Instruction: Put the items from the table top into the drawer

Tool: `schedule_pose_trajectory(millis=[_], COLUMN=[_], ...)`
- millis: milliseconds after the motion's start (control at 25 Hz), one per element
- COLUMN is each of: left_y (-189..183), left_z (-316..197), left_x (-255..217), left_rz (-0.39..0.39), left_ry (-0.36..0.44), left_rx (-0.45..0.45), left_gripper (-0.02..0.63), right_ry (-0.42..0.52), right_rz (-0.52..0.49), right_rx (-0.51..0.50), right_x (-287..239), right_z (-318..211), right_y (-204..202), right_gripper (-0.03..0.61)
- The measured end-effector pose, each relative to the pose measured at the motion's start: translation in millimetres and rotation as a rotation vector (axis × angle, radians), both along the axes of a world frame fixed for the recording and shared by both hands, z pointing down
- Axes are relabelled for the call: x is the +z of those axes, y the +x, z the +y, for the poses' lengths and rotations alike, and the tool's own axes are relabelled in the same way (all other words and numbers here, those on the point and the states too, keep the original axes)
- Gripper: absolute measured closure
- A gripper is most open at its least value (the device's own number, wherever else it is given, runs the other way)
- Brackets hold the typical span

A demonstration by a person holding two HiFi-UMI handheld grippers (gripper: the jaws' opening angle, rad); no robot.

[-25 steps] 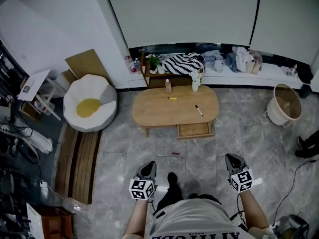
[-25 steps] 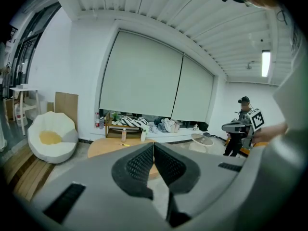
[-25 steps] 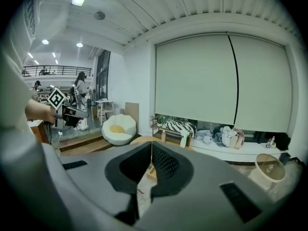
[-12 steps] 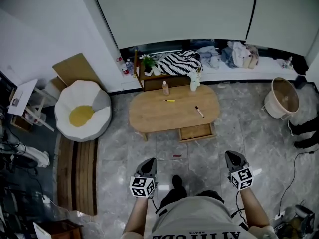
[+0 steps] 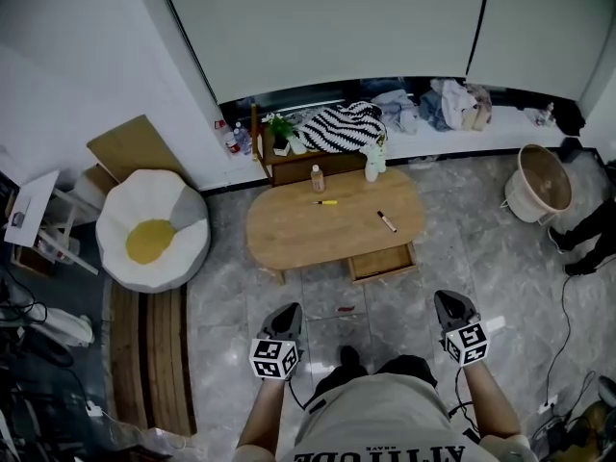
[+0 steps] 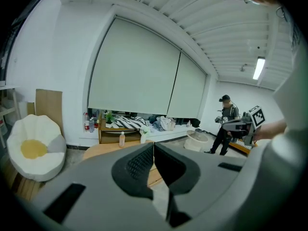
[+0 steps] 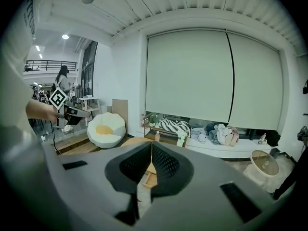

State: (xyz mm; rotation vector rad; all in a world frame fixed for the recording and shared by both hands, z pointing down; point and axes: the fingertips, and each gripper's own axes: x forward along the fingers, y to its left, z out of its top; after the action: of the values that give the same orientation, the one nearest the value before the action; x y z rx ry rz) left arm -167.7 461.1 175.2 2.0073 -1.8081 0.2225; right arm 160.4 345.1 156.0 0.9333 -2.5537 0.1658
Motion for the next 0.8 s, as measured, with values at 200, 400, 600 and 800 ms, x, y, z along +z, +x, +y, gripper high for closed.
schedule_pose_trajectory(millis=[200, 400, 600, 800], left_y=[-16.0, -22.5, -26.9, -31.4], left_z=[-12.2, -23.3, -31.7, -43.9], left_x=[0.7, 2.0, 1.9, 7.9], left_rz=[0.009, 0.016, 0.018, 0.011], left_ry=[0.001, -0.002, -0.004, -0.015], left_rx=[0.01, 0.015, 0.0, -0.032], left_gripper=[0.592, 0.592, 0.592, 0.592], right_ry=[0.0, -0.008, -0.025, -0.038], right_rz=[0.02, 0.023, 0.023, 0.013], right_rx=[0.007, 0.011, 0.0, -0.032], right_x=[0.8, 0.3, 4.7, 14.9], right_z=[-6.0, -17.7, -31.0, -55.1], right_y=[-13.2, -21.6, -28.8, -40.5], right_gripper=[0.557, 0.557, 0.557, 0.557])
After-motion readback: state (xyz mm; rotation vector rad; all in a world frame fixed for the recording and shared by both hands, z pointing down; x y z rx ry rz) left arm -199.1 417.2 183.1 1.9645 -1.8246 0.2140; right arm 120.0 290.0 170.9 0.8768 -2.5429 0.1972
